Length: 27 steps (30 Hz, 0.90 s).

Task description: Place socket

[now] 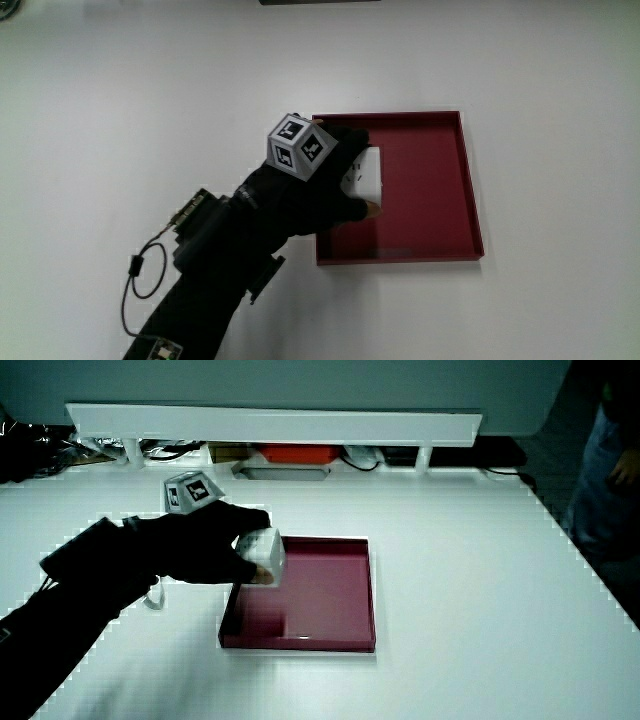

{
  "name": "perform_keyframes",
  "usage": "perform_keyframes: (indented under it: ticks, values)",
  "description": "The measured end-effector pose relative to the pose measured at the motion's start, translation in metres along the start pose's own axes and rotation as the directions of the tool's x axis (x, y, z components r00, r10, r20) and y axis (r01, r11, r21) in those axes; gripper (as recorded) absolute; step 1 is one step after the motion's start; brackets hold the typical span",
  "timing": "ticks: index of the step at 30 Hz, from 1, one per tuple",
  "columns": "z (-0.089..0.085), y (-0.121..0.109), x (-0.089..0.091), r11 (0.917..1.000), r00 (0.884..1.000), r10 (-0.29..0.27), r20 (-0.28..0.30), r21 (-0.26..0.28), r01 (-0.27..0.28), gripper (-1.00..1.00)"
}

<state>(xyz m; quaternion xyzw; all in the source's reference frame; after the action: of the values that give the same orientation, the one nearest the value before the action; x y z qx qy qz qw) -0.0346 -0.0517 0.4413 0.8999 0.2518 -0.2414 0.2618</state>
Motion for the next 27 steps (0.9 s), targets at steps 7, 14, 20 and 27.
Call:
perform_keyframes:
  ticks: [7,14,20,27]
  values:
    - [-0.031,0.018,0.0,0.9976,0.999,0.045,-0.01,-0.053,-0.046,0.0]
    - [-0.057,0.028,-0.006,0.9921,0.996,0.073,-0.047,-0.098,-0.077,0.0]
    - [-0.068,0.034,-0.009,0.9887,0.995,0.086,-0.041,-0.119,-0.09,0.0]
    - [-0.071,0.034,-0.009,0.9895,0.995,0.085,-0.055,-0.112,-0.091,-0.12]
